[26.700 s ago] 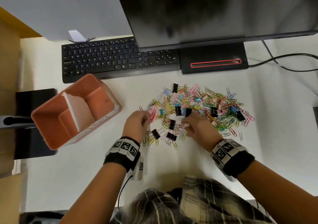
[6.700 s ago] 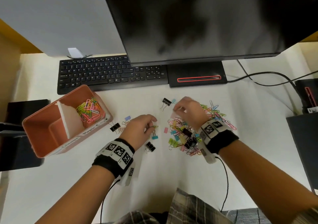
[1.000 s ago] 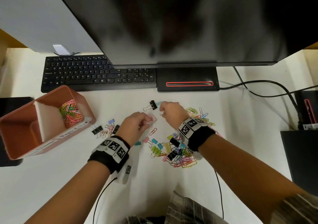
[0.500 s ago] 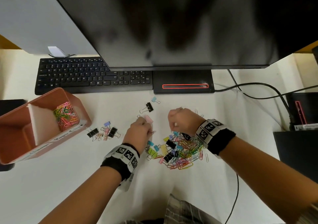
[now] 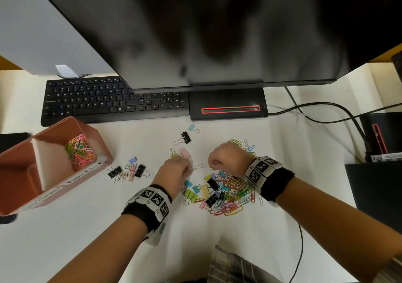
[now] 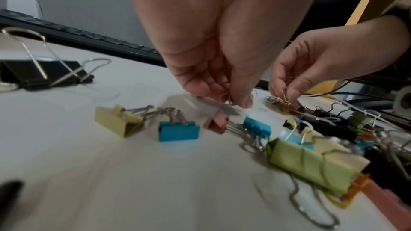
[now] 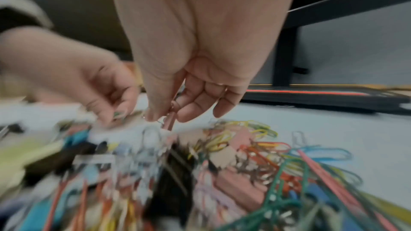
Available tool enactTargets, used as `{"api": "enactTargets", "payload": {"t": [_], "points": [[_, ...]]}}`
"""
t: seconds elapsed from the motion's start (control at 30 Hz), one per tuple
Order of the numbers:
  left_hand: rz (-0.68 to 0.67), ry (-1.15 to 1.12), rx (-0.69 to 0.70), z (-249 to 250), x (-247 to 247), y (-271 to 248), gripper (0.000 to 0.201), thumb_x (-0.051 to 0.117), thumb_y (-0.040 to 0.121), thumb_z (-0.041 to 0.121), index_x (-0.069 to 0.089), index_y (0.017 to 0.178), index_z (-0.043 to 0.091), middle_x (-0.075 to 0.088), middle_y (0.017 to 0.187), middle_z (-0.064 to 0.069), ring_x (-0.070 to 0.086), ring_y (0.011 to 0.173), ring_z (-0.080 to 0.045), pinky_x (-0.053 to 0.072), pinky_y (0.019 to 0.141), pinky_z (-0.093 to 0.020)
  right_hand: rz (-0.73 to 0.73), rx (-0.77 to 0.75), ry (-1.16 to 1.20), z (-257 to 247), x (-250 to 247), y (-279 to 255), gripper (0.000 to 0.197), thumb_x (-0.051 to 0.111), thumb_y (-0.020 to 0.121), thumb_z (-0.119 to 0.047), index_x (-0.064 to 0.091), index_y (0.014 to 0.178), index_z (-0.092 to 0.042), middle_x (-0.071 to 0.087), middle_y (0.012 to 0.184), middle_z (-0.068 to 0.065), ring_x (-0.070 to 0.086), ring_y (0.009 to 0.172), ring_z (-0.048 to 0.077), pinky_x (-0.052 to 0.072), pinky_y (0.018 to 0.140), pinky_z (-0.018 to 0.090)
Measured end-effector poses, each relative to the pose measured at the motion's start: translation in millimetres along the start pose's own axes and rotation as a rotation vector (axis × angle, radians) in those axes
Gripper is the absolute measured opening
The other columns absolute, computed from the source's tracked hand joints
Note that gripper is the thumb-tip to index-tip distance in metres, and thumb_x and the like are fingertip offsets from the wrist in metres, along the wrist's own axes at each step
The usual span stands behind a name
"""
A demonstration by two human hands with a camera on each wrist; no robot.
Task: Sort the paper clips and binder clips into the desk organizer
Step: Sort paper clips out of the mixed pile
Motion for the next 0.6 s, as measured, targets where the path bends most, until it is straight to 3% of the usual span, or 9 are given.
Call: {"api": "enactTargets", "payload": {"t": [0.13, 0.23, 0.37, 0.5, 0.6], "points": [[0.004, -0.076, 0.071, 15.2, -4.4, 1.1, 0.018, 0.059, 0.088, 0.017, 0.059, 0.105, 0.012, 0.057, 0.084, 0.000, 0.050, 0.079, -0.016, 0.043, 0.075, -0.026, 0.297, 0.226, 0.494, 31.8, -22.7, -24.4, 0.008, 0.061, 0.086, -0.018, 0.069, 0.089, -0.019, 0.067, 0.085, -0.007, 0.065, 0.079, 0.014, 0.055, 0.078, 0.028], [-0.027, -0.050, 0.059, 21.9, 0.9, 10.8, 0.028, 0.057, 0.089, 0.017, 0.055, 0.116, 0.013, 0.059, 0.093, -0.002, 0.052, 0.084, -0.016, 0.039, 0.077, -0.023, 0.433, 0.328, 0.577, 58.7, -29.3, -37.0, 0.006, 0.068, 0.080, -0.011, 0.071, 0.085, -0.012, 0.069, 0.081, -0.002, 0.066, 0.079, 0.016, 0.056, 0.080, 0.031], [-0.060, 0.058, 0.049, 24.0, 9.7, 23.0, 0.015, 0.053, 0.091, 0.016, 0.060, 0.102, 0.010, 0.058, 0.098, -0.004, 0.054, 0.092, -0.020, 0.038, 0.077, -0.025, 0.417, 0.316, 0.439, 63.9, -28.3, -29.5, 0.005, 0.071, 0.077, -0.010, 0.072, 0.082, -0.009, 0.062, 0.093, 0.005, 0.061, 0.087, 0.022, 0.052, 0.082, 0.031], [-0.061, 0.125, 0.073, 23.2, 13.4, 26.1, 0.011, 0.052, 0.092, 0.015, 0.061, 0.091, 0.009, 0.049, 0.097, -0.004, 0.047, 0.085, -0.018, 0.040, 0.075, -0.026, 0.213, 0.271, 0.256, 53.4, -25.7, -9.7, 0.012, 0.065, 0.081, -0.008, 0.071, 0.089, -0.002, 0.059, 0.101, 0.007, 0.061, 0.094, 0.024, 0.050, 0.087, 0.031], [-0.088, 0.166, 0.100, 23.4, 13.6, 24.6, 0.009, 0.050, 0.092, 0.012, 0.059, 0.092, 0.009, 0.052, 0.099, -0.006, 0.050, 0.091, -0.024, 0.042, 0.075, -0.030, 0.183, 0.239, 0.176, 48.4, -21.3, -3.2, 0.007, 0.064, 0.080, -0.012, 0.070, 0.082, -0.014, 0.064, 0.099, 0.002, 0.058, 0.089, 0.017, 0.050, 0.086, 0.034]]}}
Point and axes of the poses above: each hand's wrist, its own y-axis towards the middle knuckle, its own x-axis out of the palm, z = x × y, the point moved 3 cm from there along y, towards the middle knuckle
